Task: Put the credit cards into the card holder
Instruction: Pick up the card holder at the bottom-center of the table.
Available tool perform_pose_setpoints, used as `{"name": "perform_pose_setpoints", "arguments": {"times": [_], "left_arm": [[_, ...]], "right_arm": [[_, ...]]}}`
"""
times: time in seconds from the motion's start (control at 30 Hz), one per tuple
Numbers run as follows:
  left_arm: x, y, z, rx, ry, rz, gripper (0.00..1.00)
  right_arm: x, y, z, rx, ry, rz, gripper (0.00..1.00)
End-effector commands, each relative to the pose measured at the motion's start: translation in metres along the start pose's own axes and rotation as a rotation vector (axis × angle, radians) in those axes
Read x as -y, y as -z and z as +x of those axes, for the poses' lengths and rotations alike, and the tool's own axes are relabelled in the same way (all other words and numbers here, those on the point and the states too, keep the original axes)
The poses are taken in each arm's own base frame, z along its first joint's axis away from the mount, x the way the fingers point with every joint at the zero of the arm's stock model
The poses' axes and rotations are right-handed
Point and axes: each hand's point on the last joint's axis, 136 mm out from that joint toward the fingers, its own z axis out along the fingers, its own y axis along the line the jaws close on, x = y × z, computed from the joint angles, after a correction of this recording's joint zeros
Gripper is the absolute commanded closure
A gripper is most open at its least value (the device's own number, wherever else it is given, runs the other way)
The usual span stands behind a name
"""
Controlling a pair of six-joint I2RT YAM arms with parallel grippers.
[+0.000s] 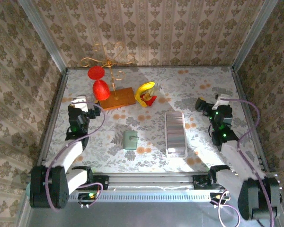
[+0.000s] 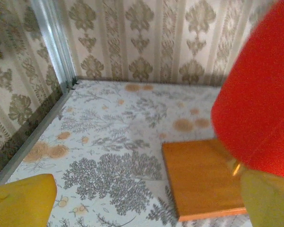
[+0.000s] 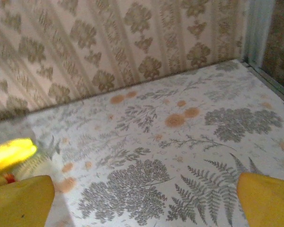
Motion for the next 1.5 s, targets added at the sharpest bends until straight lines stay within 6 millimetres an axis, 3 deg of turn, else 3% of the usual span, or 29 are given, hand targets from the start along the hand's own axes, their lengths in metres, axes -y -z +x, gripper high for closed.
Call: {"name": "perform_pose_setpoints", "arguments": {"times": [0.0, 0.1, 0.23, 0.37, 0.47, 0.6, 0.7, 0.83, 0.97, 1.03, 1.13, 1.23, 1.3, 1.47], "left_arm": [[-0.024, 0.019, 0.028, -0.155, 0.282, -0.107, 0.0], [-0.032, 0.03, 0.039, -0.16, 0.497, -0.098, 0.0], [-0.032, 0.04, 0.054, -0.235, 0.585, -0.075, 0.0], [-0.027, 0.053, 0.077, -0.399, 0.625, -0.102, 0.0], [-0.012, 0.061, 0.086, -0.482, 0.637, -0.047, 0.04], [0.017, 0.079, 0.095, -0.595, 0.566, 0.019, 0.09], [0.042, 0.09, 0.099, -0.648, 0.475, 0.081, 0.12], [0.067, 0.101, 0.111, -0.713, 0.389, 0.125, 0.12], [0.084, 0.109, 0.125, -0.77, 0.355, 0.153, 0.14], [0.097, 0.113, 0.134, -0.791, 0.357, 0.202, 0.21], [0.118, 0.123, 0.146, -0.842, 0.354, 0.291, 0.23], [0.134, 0.13, 0.155, -0.88, 0.37, 0.349, 0.33], [0.143, 0.135, 0.159, -0.89, 0.372, 0.385, 0.36], [0.146, 0.141, 0.172, -0.93, 0.304, 0.375, 0.39]], "right_arm": [[0.032, 0.029, 0.045, -0.192, -0.23, 0.153, 0.0], [0.018, 0.045, 0.034, -0.173, -0.301, 0.062, 0.0], [0.004, 0.06, 0.027, -0.209, -0.359, -0.003, 0.0], [-0.035, 0.063, 0.03, -0.347, -0.37, -0.177, 0.04], [-0.058, 0.068, 0.041, -0.479, -0.337, -0.222, 0.08], [-0.108, 0.087, 0.055, -0.599, -0.135, -0.301, 0.12], [-0.149, 0.106, 0.075, -0.68, 0.002, -0.382, 0.22], [-0.201, 0.125, 0.111, -0.782, 0.095, -0.477, 0.55], [-0.241, 0.136, 0.146, -0.841, 0.169, -0.528, 0.76], [-0.26, 0.14, 0.167, -0.877, 0.184, -0.552, 0.86], [-0.285, 0.143, 0.197, -0.93, 0.19, -0.586, 0.94], [-0.306, 0.146, 0.223, -0.983, 0.205, -0.61, 1.0], [-0.316, 0.144, 0.237, -1.008, 0.228, -0.606, 1.0], [-0.33, 0.129, 0.254, -1.002, 0.241, -0.584, 1.0]]}}
